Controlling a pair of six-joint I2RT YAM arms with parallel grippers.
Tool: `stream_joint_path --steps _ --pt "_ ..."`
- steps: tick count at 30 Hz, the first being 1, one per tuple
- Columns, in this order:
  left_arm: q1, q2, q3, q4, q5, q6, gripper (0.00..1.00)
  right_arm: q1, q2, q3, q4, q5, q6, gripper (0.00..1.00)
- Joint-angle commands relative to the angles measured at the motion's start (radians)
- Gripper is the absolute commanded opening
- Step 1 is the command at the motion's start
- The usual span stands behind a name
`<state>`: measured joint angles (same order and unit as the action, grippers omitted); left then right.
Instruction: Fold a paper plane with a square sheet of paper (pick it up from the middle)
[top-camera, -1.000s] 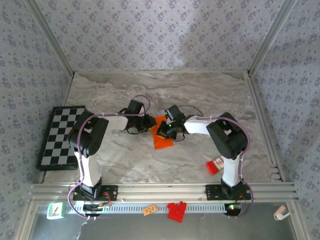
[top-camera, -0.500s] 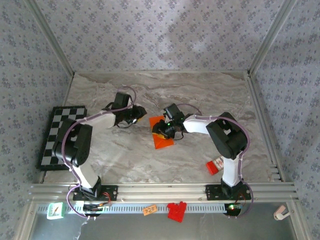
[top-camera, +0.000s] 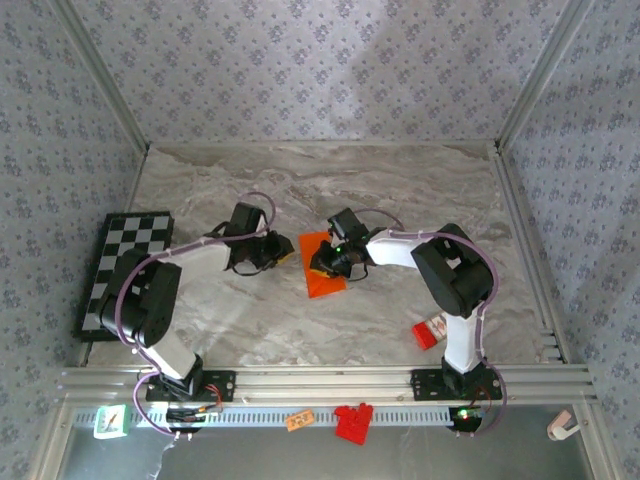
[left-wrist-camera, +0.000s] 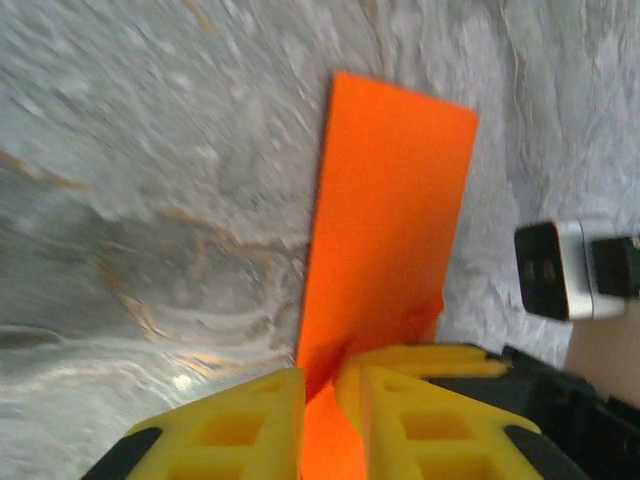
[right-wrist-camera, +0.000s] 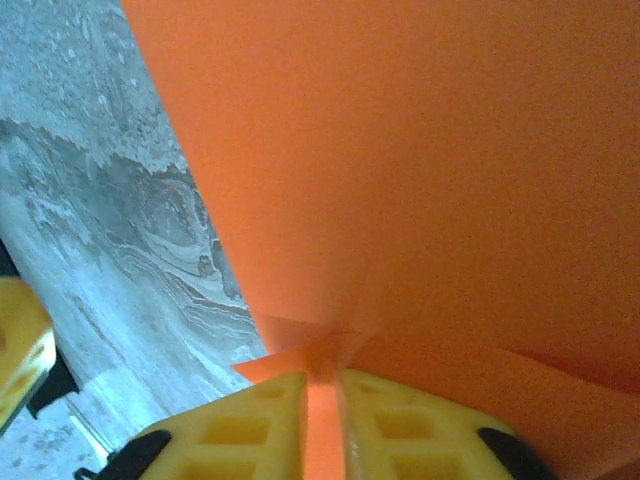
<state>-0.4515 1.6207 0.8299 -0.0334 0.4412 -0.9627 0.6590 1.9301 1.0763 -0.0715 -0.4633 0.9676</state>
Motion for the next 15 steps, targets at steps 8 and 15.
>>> stream_joint_path --steps 8,15 --pt "-0.099 0.064 0.032 0.010 0.059 0.015 0.07 -0.003 0.029 -0.009 -0.093 0.038 -0.014 0.02" --pt "-0.122 0.112 0.062 -0.026 0.014 0.030 0.02 -0.003 0.028 -0.004 -0.096 0.038 -0.015 0.01"
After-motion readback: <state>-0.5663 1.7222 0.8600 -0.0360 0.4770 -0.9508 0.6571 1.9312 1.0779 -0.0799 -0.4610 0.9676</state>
